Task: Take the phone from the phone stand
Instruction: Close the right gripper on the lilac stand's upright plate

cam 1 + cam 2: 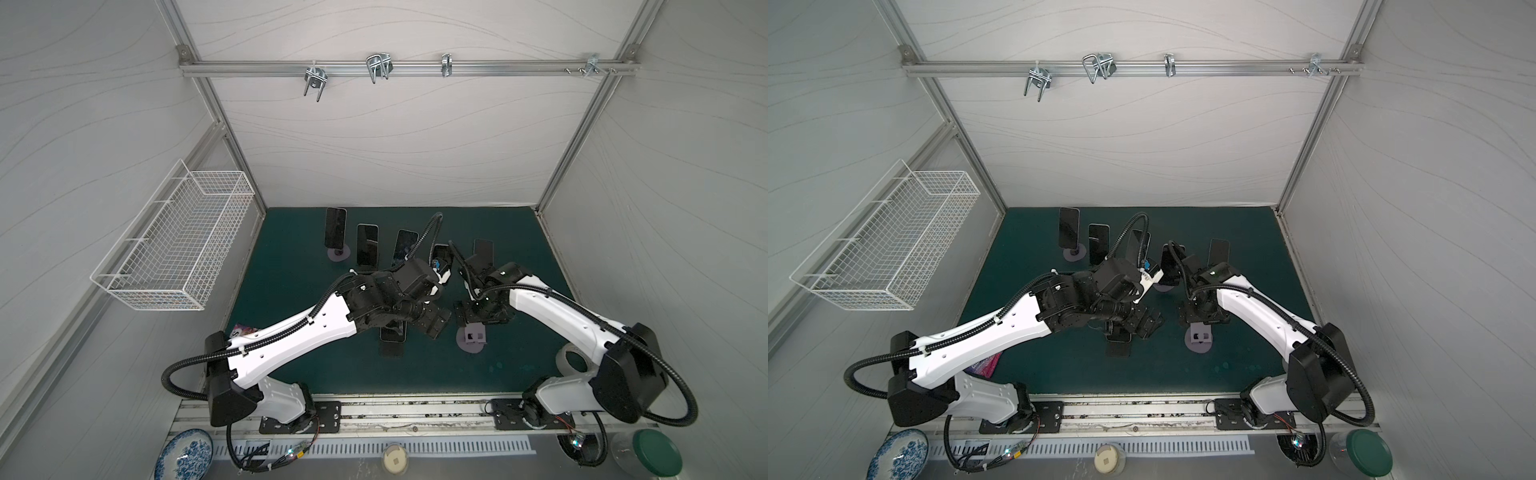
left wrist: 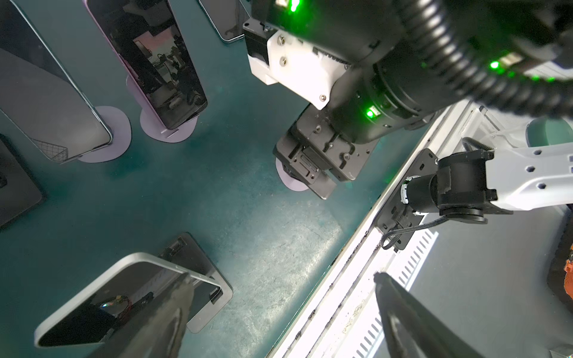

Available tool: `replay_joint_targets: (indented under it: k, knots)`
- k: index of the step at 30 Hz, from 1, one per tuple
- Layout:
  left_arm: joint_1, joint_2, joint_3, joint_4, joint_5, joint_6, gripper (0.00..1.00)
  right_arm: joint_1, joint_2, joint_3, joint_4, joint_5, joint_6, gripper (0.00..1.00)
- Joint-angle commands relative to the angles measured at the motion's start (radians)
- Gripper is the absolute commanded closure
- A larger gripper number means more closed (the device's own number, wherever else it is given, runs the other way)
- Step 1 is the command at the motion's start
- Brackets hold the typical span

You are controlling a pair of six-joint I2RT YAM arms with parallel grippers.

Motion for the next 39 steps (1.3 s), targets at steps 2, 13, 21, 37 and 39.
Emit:
replay_joint_targets:
  k: [2, 13, 21, 37, 39]
  knots:
    - [-0.004, 0.014, 0.060, 0.001, -0.009, 0.016, 0.07, -0.026, -0.003, -0.020, 0.010, -0.024, -0.027, 0.12]
    - [-0.004, 0.042, 0.101, -0.012, 0.000, 0.022, 0.07, -0.036, 0.032, -0.023, 0.019, -0.030, -0.047, 0.19]
    - [-0.004, 0.051, 0.107, -0.010, -0.003, 0.030, 0.07, -0.051, 0.063, -0.019, 0.023, -0.030, -0.069, 0.25]
    - [-0.004, 0.099, 0.173, 0.005, 0.009, 0.097, 0.06, -0.077, 0.070, -0.006, 0.015, -0.052, -0.096, 0.39]
    - [-0.004, 0.101, 0.180, 0.003, 0.007, 0.103, 0.06, -0.079, 0.063, -0.009, 0.014, -0.049, -0.096, 0.40]
